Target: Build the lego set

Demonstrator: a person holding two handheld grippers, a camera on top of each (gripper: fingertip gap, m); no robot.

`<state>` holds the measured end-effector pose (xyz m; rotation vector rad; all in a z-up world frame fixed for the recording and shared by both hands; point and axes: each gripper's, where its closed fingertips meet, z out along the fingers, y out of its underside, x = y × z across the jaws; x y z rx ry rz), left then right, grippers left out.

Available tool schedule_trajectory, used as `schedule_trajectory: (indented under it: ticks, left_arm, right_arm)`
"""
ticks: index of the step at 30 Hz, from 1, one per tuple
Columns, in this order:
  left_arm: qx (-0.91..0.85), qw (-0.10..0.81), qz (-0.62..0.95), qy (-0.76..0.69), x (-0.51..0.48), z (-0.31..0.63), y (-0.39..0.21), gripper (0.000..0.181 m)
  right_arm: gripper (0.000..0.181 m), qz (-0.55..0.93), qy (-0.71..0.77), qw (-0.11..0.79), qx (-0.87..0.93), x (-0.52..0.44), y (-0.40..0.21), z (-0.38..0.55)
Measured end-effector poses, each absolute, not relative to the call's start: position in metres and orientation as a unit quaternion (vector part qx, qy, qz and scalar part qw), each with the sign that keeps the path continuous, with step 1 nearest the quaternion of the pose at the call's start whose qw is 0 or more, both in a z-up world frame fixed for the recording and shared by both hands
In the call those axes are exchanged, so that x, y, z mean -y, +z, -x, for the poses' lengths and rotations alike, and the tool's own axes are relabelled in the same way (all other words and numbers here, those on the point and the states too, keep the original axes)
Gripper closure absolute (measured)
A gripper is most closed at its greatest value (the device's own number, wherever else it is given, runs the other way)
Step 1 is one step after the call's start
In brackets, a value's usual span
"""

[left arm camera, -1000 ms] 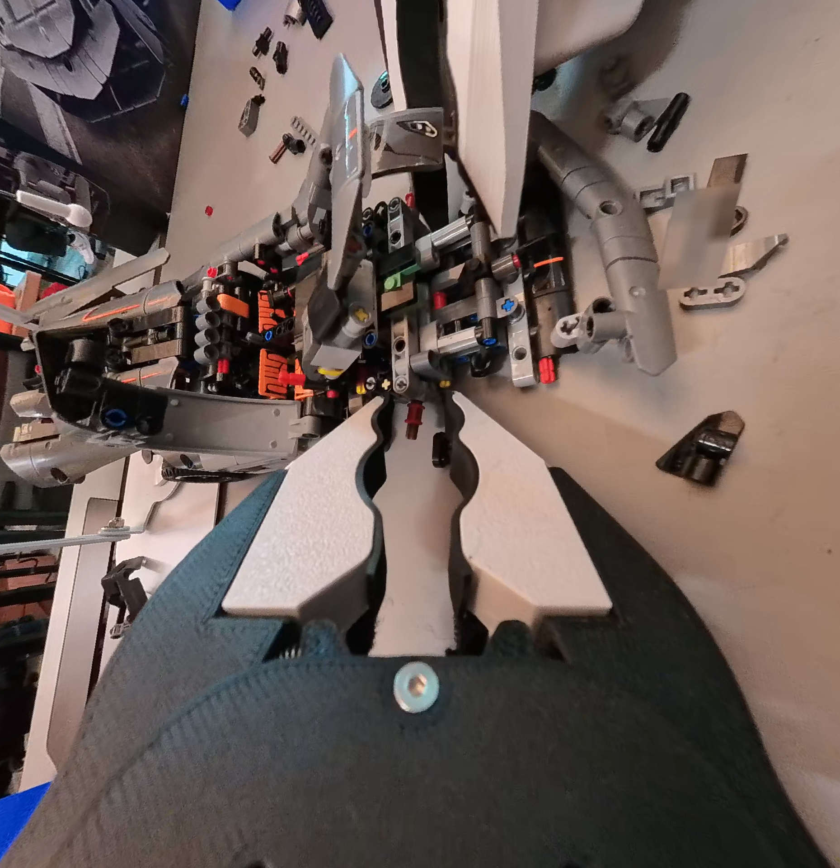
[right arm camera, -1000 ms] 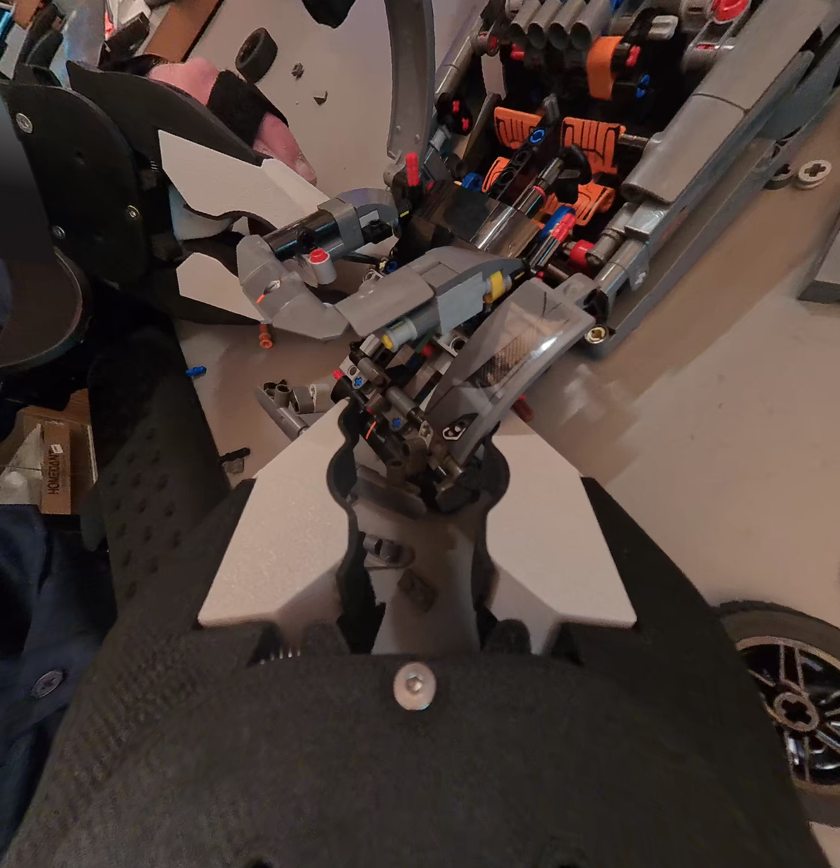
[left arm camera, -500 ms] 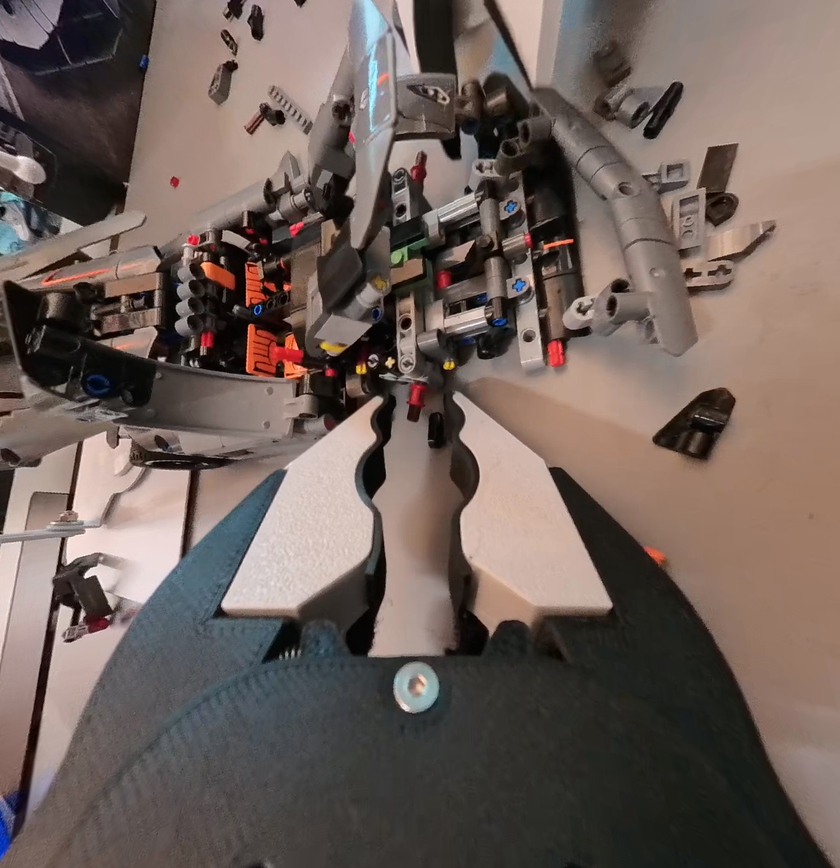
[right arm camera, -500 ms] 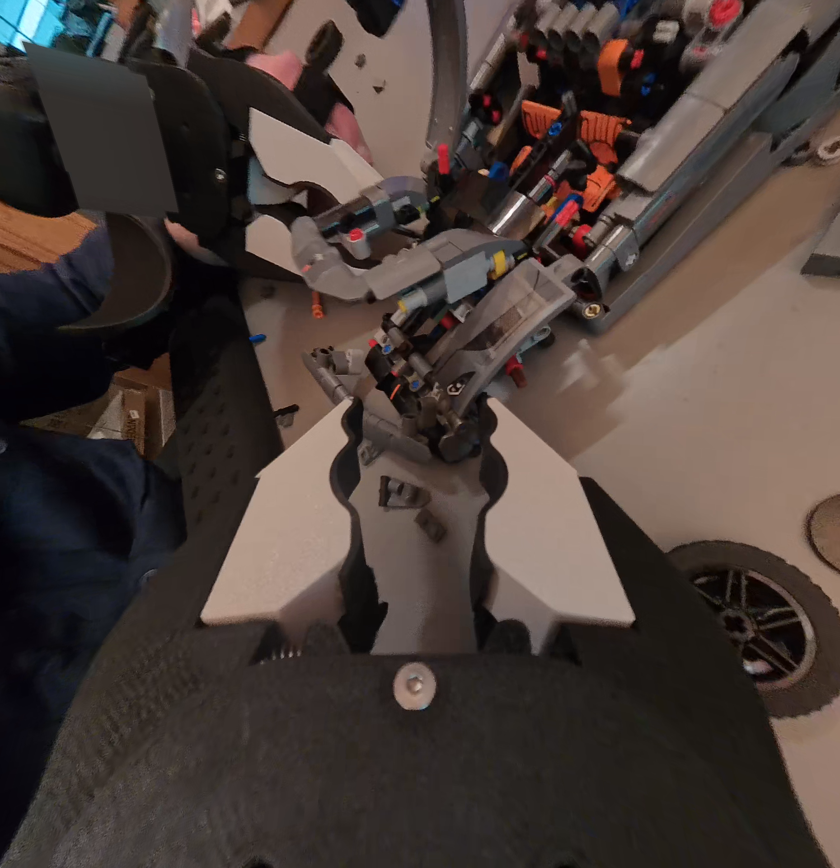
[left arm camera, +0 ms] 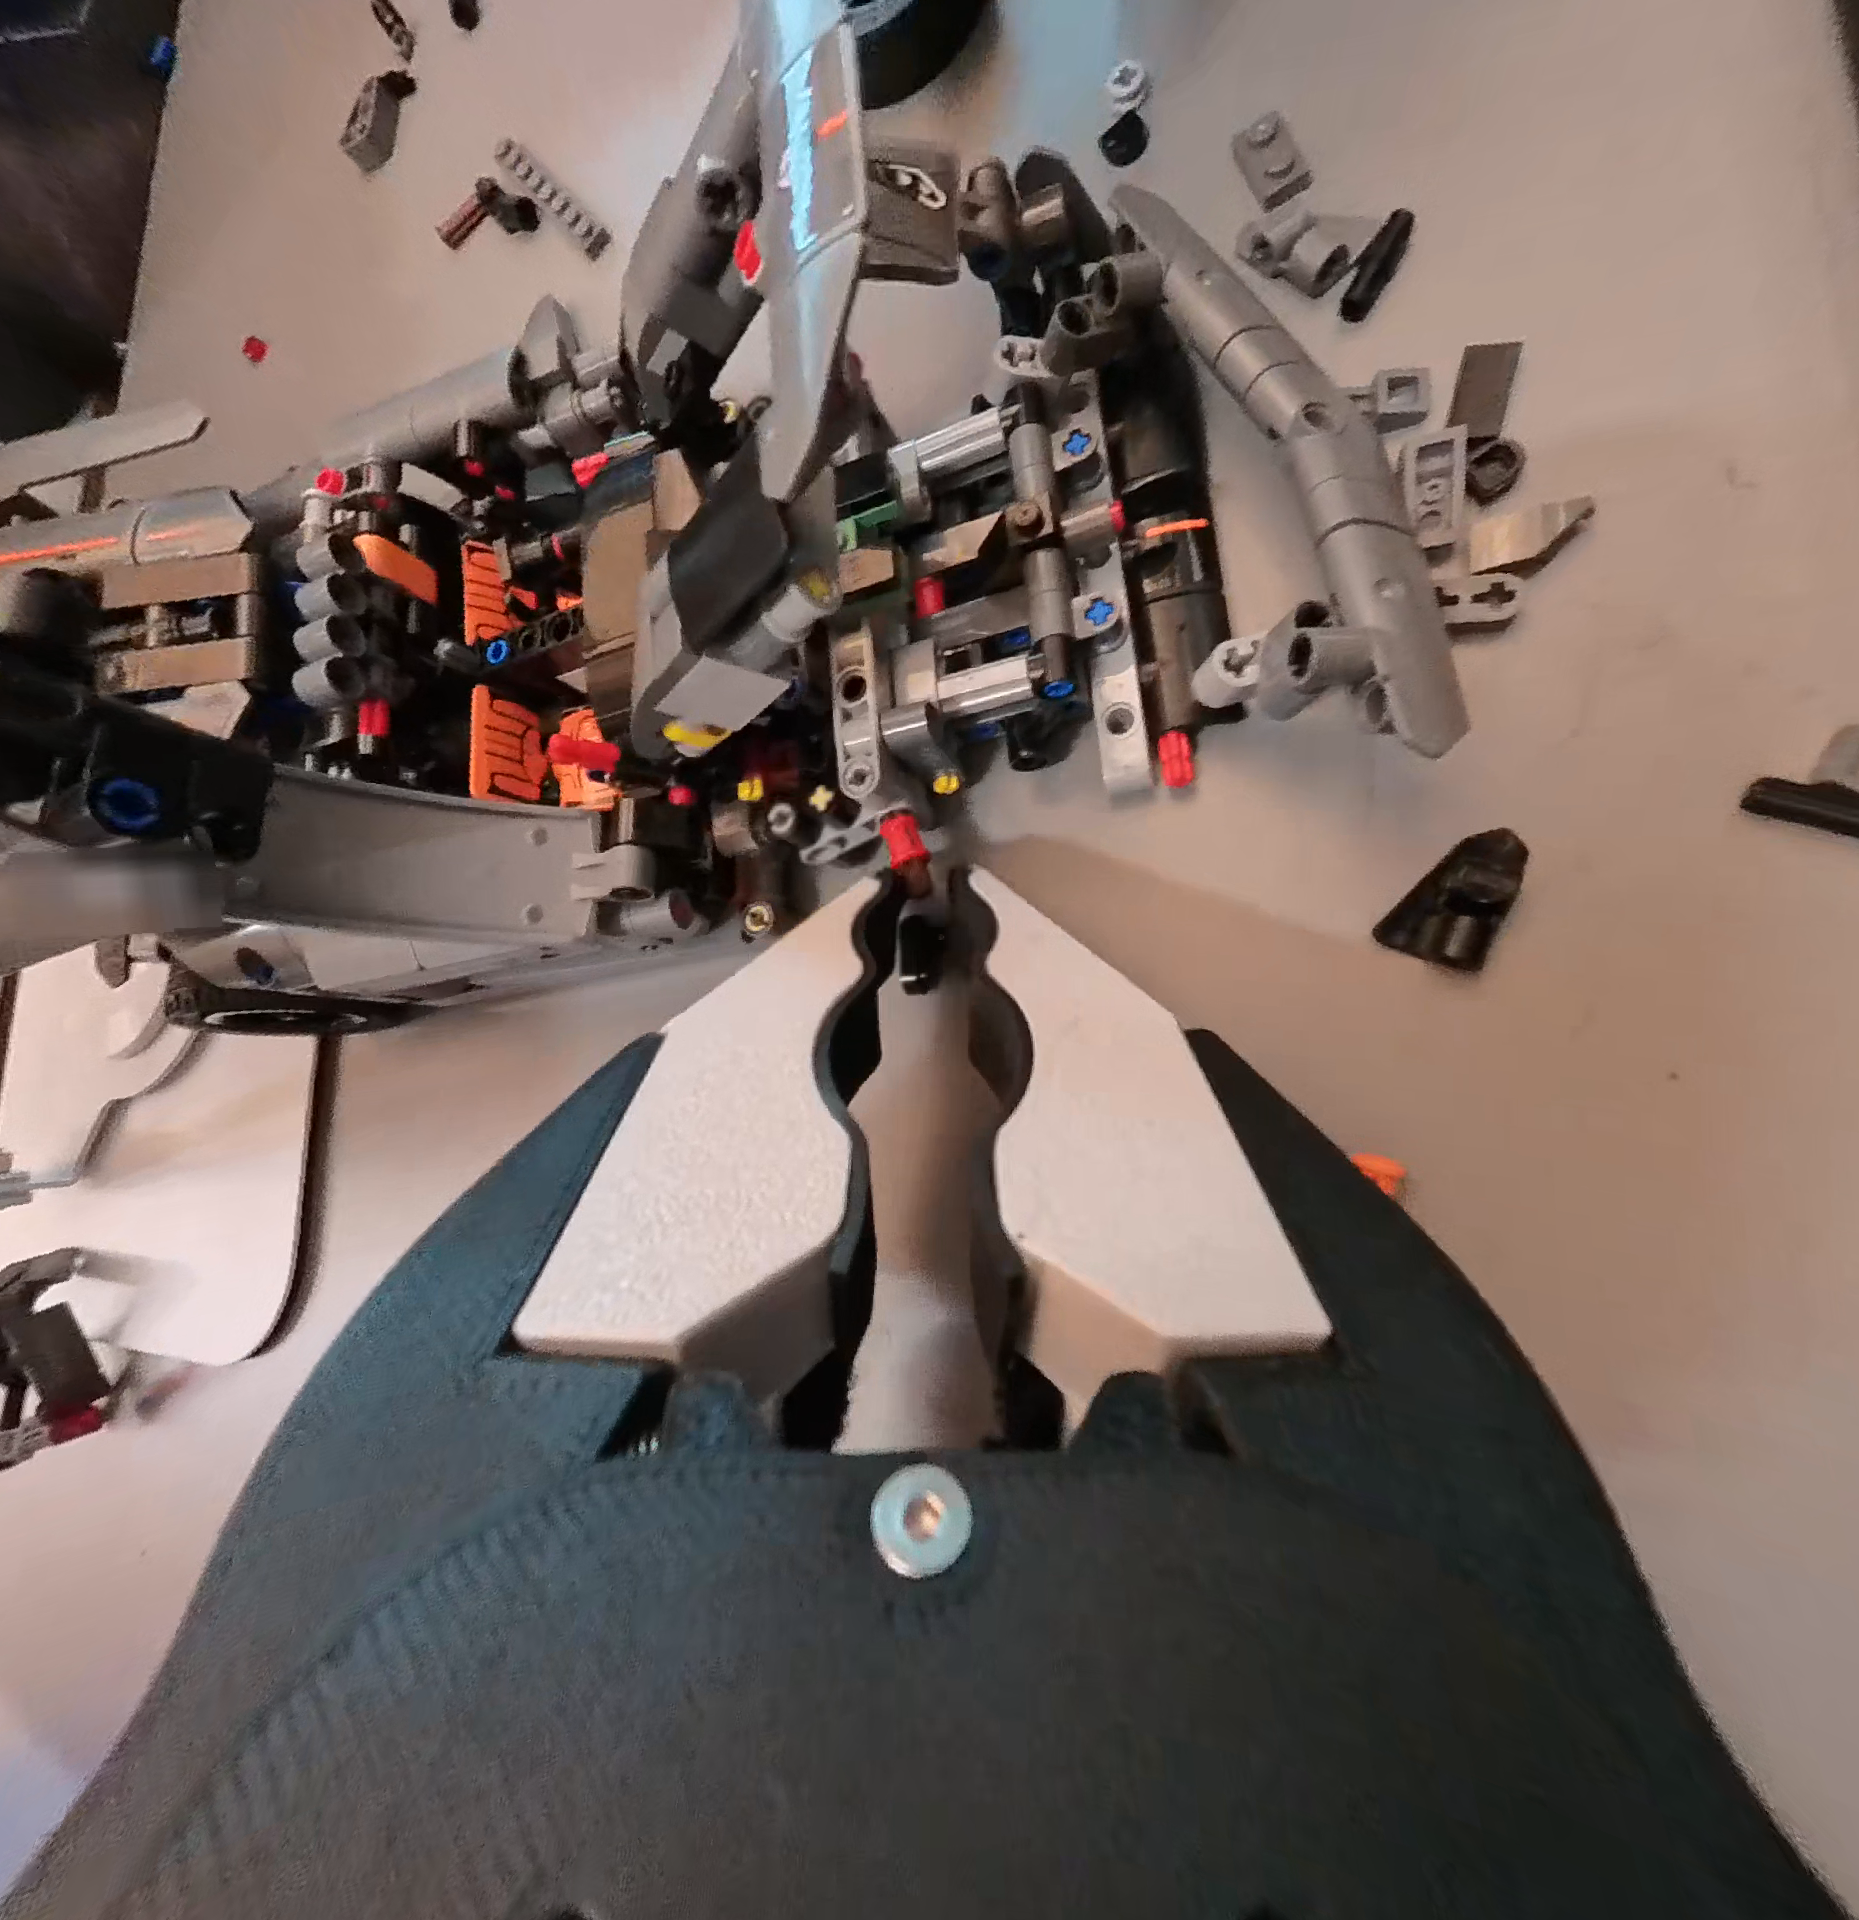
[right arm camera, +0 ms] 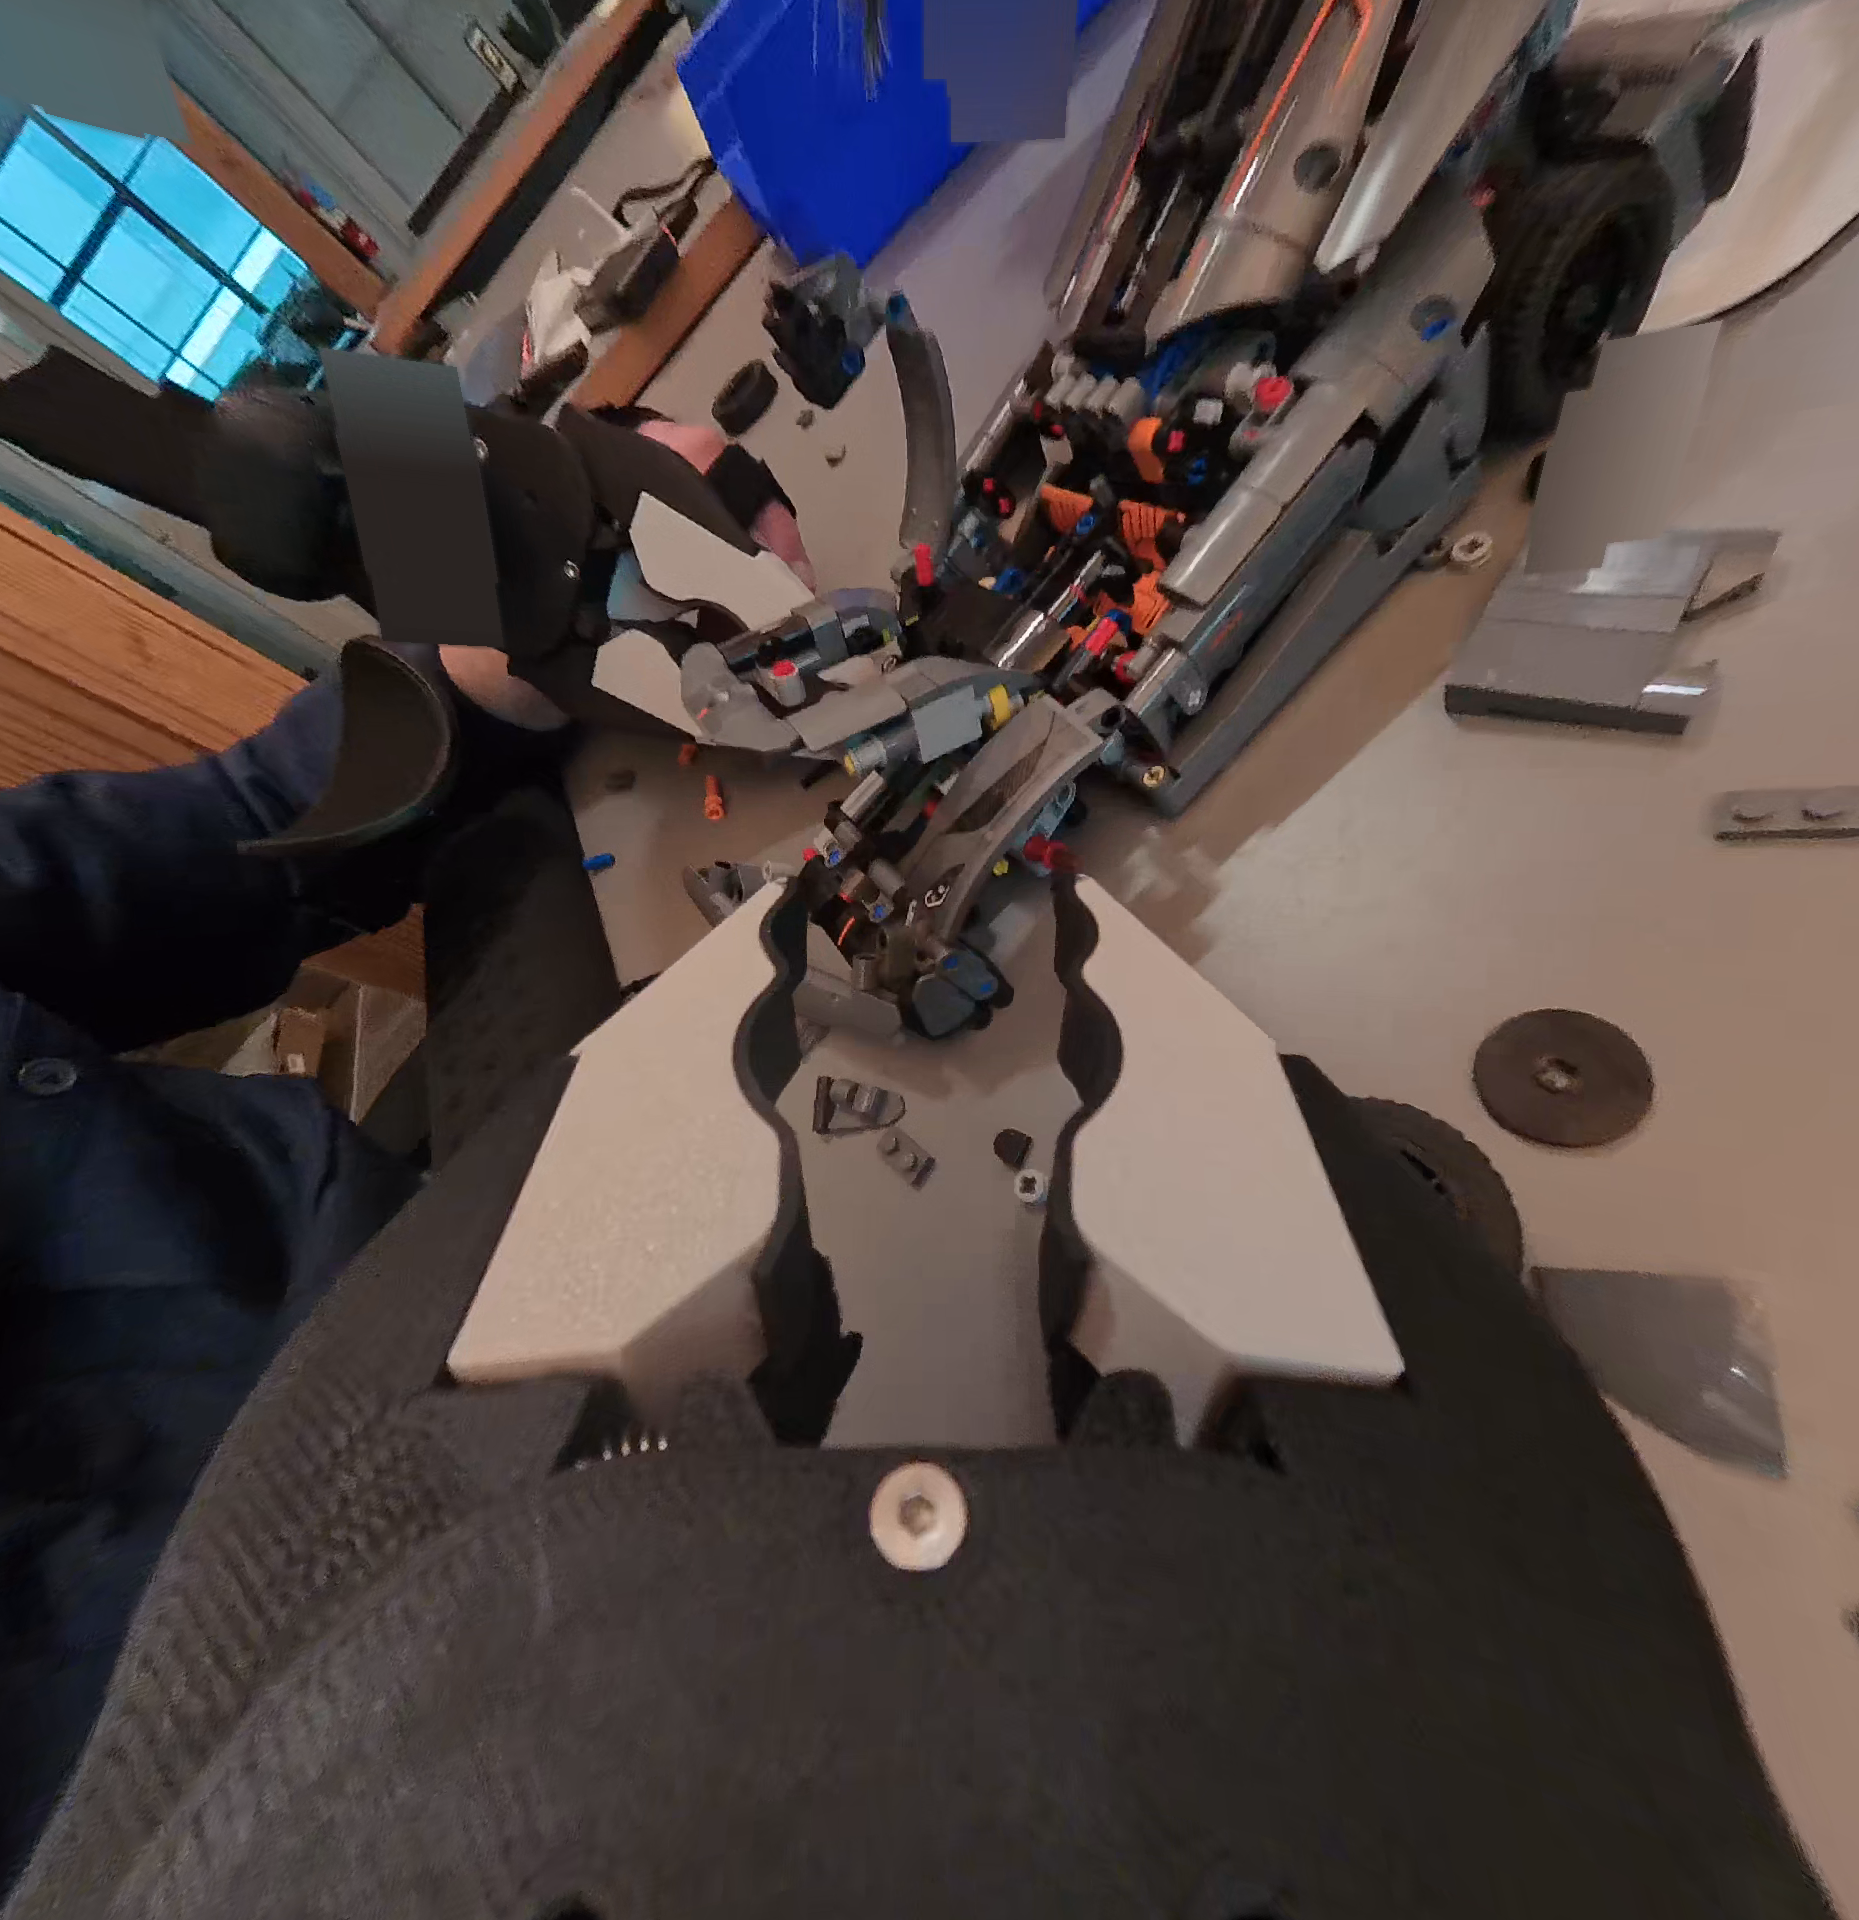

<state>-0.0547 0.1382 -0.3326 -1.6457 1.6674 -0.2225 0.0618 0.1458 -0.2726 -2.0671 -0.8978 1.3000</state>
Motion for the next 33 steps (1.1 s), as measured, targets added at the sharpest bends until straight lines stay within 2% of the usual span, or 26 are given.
schedule_trajectory:
  ticks: [3,13,18,22,24,29,33]
  left_arm:
    - [-0.646,0.375,0.659,-0.082,-0.142,0.063,-0.33,0.165]
    - [-0.639,0.321,0.684,-0.143,-0.131,0.077,-0.332,0.156]
    - [-0.639,0.307,0.691,-0.139,-0.13,0.081,-0.333,0.16]
    - [-0.639,0.307,0.695,-0.118,-0.132,0.089,-0.327,0.15]
    - [-0.644,0.321,0.681,-0.137,-0.123,0.081,-0.313,0.151]
    - [-0.695,0.305,0.613,-0.218,-0.07,0.05,-0.298,0.15]
    - [-0.731,0.295,0.586,-0.19,-0.052,0.029,-0.314,0.149]
  right_arm:
    - [0.135,0.753,0.491,0.289,0.328,-0.149,-0.262,-0.068]
    - [0.135,0.717,0.471,0.335,0.39,-0.138,-0.247,-0.078]
    - [0.142,0.719,0.411,0.323,0.457,-0.119,-0.264,-0.076]
    - [0.147,0.735,0.336,0.307,0.502,-0.112,-0.285,-0.072]
    - [0.147,0.757,0.306,0.285,0.502,-0.115,-0.299,-0.071]
    - [0.149,0.757,0.324,0.241,0.513,-0.104,-0.311,-0.06]
    - [0.149,0.753,0.347,0.241,0.505,-0.102,-0.31,-0.053]
